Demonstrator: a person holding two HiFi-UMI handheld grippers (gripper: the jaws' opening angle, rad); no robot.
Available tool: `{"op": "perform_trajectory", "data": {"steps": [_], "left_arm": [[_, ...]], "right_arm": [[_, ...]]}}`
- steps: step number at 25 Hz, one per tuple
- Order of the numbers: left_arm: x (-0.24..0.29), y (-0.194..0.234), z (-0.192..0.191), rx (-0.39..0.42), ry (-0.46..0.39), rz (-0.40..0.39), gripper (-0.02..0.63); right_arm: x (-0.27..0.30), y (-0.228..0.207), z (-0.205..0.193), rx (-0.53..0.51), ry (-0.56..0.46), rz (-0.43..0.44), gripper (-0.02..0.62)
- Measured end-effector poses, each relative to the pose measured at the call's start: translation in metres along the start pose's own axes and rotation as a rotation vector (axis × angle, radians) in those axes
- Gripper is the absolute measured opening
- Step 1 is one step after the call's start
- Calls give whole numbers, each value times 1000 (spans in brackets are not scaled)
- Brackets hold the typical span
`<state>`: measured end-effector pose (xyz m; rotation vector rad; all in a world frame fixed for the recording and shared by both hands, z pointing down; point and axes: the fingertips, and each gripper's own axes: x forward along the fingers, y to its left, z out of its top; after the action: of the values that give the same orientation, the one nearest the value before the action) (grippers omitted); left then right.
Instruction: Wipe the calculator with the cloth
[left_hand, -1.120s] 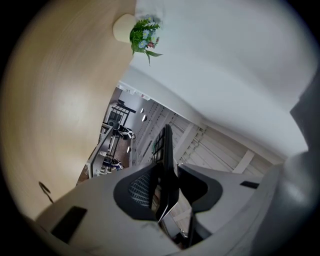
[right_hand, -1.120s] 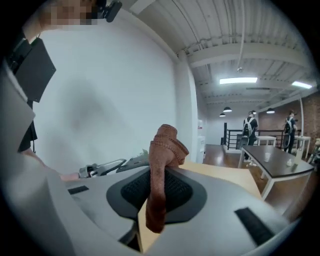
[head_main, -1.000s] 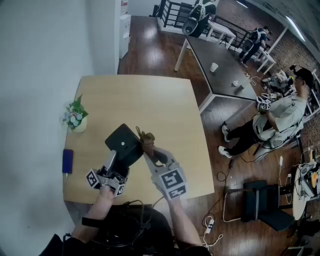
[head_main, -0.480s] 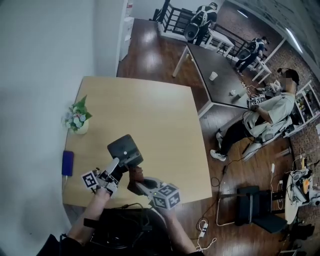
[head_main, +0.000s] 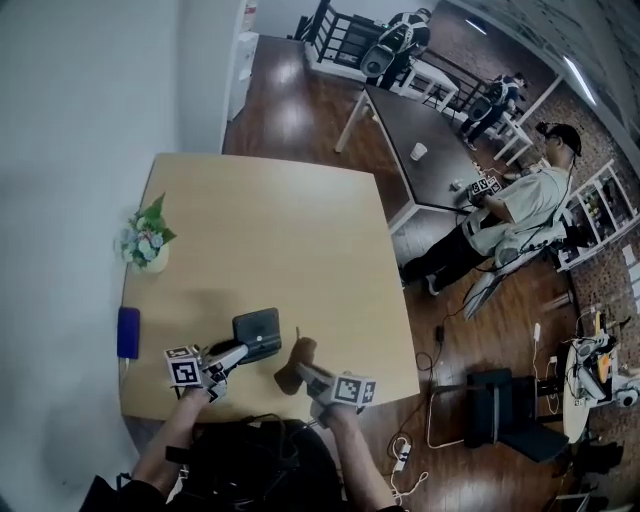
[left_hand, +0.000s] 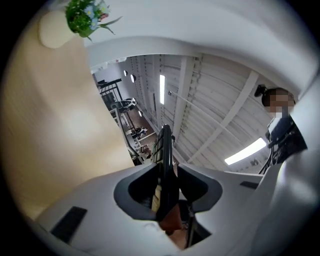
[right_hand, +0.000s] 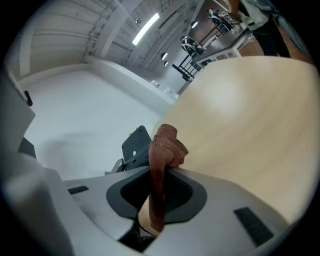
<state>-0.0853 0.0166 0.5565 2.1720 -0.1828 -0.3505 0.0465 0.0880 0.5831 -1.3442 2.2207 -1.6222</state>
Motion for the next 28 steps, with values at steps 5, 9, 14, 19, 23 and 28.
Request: {"op": "perform_trajectory", "data": {"steps": [5, 9, 14, 19, 23, 28], "left_arm": [[23, 12, -11, 389, 135, -14, 117], [41, 36, -32, 785, 312, -1, 120], [41, 47, -94, 1157, 721, -32, 120], [28, 51, -144, 1615, 931, -143, 123], [19, 64, -151, 1667, 1060, -96, 135], [5, 81, -161, 1605, 1094, 10, 218]], "right_arm": [[52, -20, 13, 34, 56, 56, 66], [78, -43, 32, -20, 99, 54, 66], [49, -90, 32, -67, 160, -73, 64], [26, -116, 9, -238, 347, -110, 66], [32, -120, -15, -381, 525, -116, 66], [37, -116, -38, -461, 648, -135, 64]]}}
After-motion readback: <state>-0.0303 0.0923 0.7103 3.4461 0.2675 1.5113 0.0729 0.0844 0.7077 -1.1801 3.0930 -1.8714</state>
